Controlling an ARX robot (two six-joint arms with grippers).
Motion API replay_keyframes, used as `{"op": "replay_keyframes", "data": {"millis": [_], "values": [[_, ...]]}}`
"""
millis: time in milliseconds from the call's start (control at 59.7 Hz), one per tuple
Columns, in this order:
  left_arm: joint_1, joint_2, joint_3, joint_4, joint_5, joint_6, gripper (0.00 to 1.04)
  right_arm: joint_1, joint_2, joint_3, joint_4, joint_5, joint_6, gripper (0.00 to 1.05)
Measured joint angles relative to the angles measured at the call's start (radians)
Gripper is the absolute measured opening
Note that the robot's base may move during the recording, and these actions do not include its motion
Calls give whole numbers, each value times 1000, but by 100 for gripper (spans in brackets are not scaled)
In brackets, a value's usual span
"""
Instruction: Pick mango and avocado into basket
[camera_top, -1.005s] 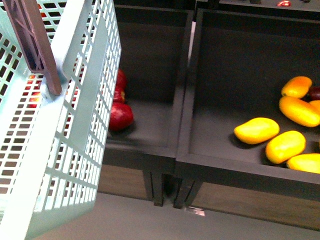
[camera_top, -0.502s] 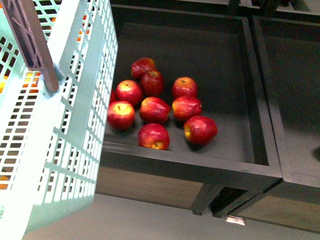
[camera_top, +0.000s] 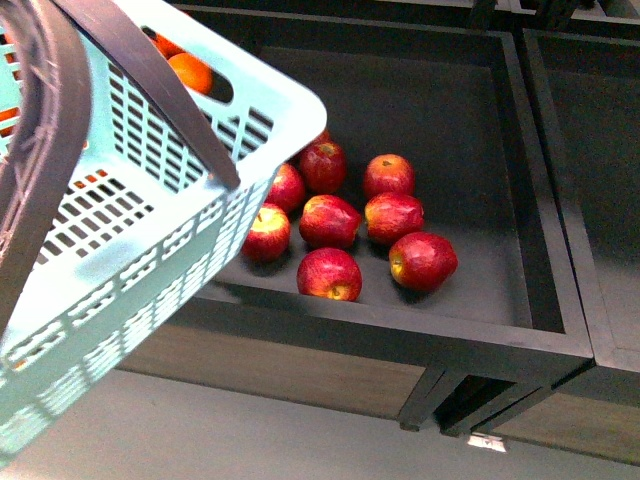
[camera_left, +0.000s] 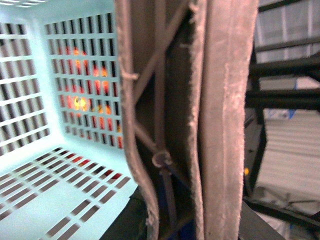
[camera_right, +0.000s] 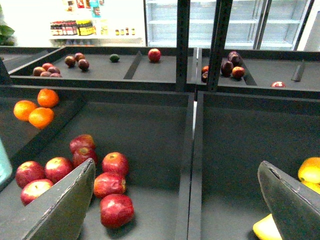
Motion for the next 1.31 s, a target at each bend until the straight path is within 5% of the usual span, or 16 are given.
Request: {"op": "replay_keyframes", "data": {"millis": [218,603,1122,1205,1306], "values": [[-145,249,237,33,-30,79,16,0,0,0,0,0,0,96],[-390,415,441,44,116,89,16,0,0,0,0,0,0,96],[-402,415,441,51,114,125,16,0,0,0,0,0,0,96],[-401,415,440,51,110,126,16,31,224,143,-331,264,240,96],[-402,414,440,52,112,129,16,-67,396,207,-410,249,395,96]]}}
